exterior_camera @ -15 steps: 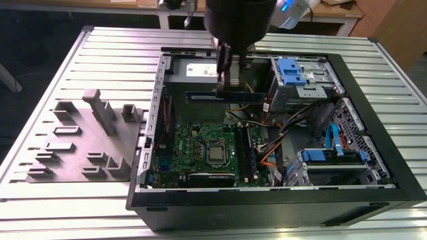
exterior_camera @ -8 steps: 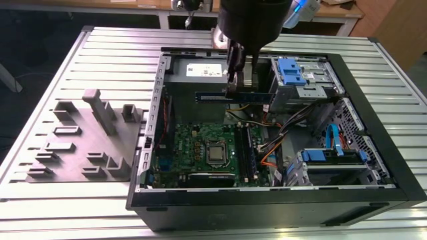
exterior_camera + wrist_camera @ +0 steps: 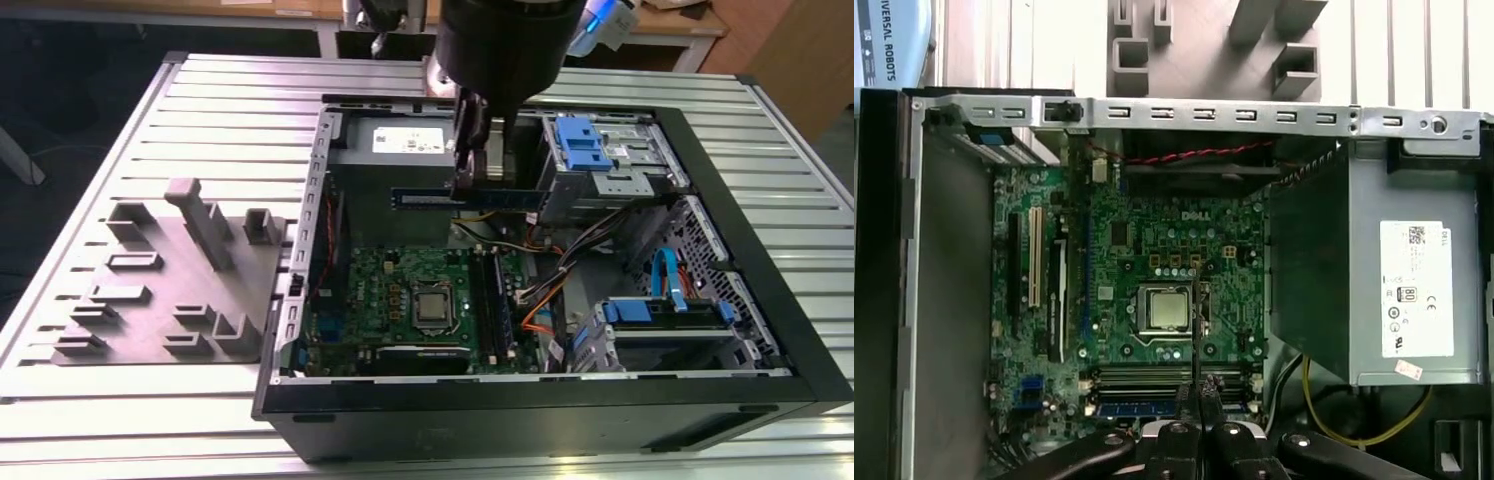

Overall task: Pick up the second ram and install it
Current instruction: 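Pick up the second ram and move it above second insertion slot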

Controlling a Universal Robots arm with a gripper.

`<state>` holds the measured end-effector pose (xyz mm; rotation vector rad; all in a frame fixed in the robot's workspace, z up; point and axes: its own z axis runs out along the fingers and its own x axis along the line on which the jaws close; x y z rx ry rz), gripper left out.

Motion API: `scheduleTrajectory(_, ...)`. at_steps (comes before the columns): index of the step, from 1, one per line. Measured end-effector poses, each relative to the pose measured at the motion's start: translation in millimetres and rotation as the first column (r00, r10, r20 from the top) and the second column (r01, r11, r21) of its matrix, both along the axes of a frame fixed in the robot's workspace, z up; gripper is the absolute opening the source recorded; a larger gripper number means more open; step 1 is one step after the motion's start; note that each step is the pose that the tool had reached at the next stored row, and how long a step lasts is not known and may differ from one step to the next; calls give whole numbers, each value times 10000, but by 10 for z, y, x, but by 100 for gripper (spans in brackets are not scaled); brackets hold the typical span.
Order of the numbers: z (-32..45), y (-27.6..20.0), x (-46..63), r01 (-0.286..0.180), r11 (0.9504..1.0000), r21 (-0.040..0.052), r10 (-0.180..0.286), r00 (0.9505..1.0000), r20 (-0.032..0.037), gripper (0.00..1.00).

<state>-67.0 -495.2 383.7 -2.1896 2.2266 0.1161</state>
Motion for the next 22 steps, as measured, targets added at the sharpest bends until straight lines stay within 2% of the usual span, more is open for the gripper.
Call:
scheduleTrajectory(6,-106,21,3,-1,10000,-1,1,10000,-16,9)
scheduleTrajectory(8,-174,46,6,-1,10000,3,1,10000,-48,9)
scheduleTrajectory(10,-227,52,8,0,10000,1,0,10000,-90,9)
scheduleTrajectory(17,-352,54,22,0,10000,0,0,9998,-207,9)
scheduleTrajectory(22,-401,55,51,0,10000,0,0,9998,-222,9)
